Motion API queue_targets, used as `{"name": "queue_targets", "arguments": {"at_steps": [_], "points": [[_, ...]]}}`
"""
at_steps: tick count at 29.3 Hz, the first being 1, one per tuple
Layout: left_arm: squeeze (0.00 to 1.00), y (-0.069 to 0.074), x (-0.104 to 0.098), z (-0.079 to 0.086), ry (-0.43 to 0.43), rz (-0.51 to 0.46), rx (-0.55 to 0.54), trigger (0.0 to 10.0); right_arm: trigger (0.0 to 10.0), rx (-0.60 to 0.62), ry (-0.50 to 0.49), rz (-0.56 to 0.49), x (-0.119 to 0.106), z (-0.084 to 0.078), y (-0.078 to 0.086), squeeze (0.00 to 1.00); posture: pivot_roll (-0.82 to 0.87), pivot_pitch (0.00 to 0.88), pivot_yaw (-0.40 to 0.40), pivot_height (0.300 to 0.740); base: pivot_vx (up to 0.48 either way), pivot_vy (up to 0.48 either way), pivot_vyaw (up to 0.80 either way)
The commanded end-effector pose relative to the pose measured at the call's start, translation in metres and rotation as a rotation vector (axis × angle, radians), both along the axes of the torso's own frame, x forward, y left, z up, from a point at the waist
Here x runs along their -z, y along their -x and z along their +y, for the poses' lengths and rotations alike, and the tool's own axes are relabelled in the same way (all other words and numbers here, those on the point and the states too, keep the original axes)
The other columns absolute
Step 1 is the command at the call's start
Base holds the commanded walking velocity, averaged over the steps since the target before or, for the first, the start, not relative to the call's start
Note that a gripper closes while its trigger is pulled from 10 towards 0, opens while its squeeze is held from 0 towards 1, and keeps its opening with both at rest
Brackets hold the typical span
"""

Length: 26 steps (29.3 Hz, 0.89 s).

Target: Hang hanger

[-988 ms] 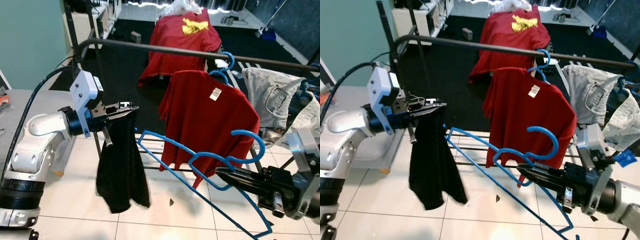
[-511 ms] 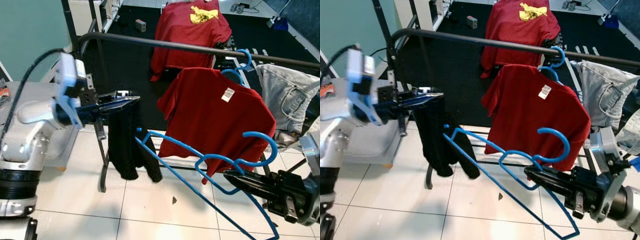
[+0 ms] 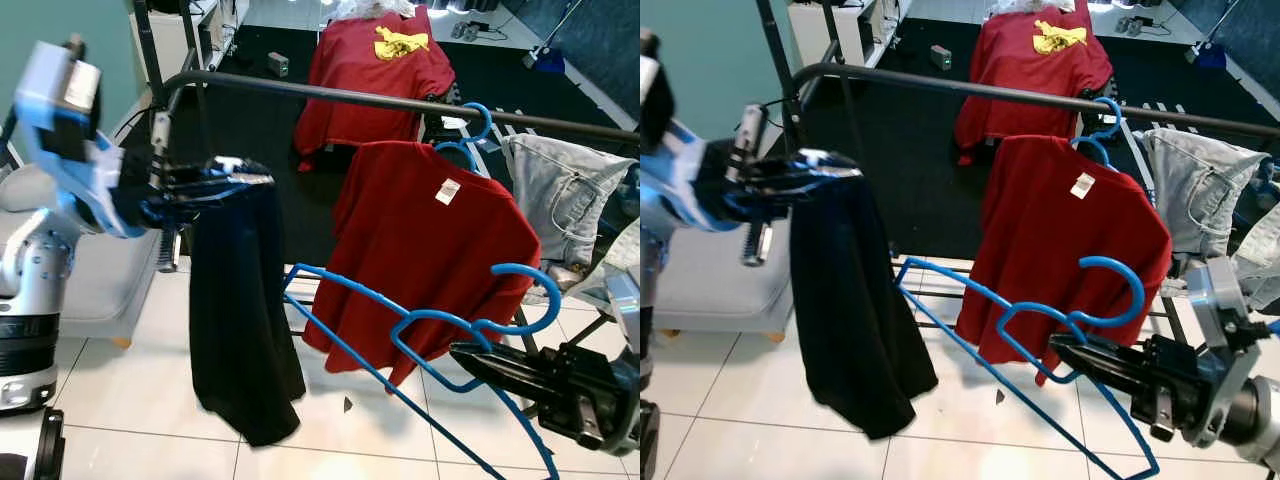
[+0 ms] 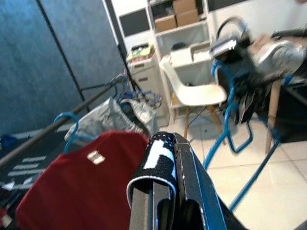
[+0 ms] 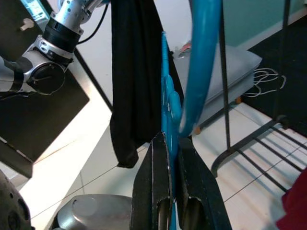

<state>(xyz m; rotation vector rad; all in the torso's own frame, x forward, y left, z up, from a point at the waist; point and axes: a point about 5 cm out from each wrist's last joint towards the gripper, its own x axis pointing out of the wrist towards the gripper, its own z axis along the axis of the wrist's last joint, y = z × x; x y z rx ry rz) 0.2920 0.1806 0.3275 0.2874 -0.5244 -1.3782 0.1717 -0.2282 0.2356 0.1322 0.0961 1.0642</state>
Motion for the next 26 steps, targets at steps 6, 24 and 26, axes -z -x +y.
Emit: {"name": "queue_targets", "arguments": {"at_steps": [6, 24, 26], "points": [[0.00, -0.005, -0.003, -0.005, -0.009, -0.014, -0.024, 10.0, 10.0, 0.018, 0.020, -0.038, -0.006, -0.002, 0.001, 0.00, -0.03, 0.142, -0.022, 0.740, 0.000, 0.000, 0.00], [0.00, -0.086, 0.000, -0.016, 0.472, 0.605, -0.623, 10.0, 10.0, 0.155, 0.031, -0.062, 0.000, -0.006, -0.010, 0.00, -0.03, 0.146, -0.017, 0.740, 0.000, 0.000, 0.00], [0.00, -0.088, -0.006, -0.017, 0.501, 0.613, -0.647, 10.0, 10.0, 0.166, 0.034, -0.061, 0.001, -0.006, -0.011, 0.00, -0.03, 0.146, -0.017, 0.740, 0.000, 0.000, 0.00]]}}
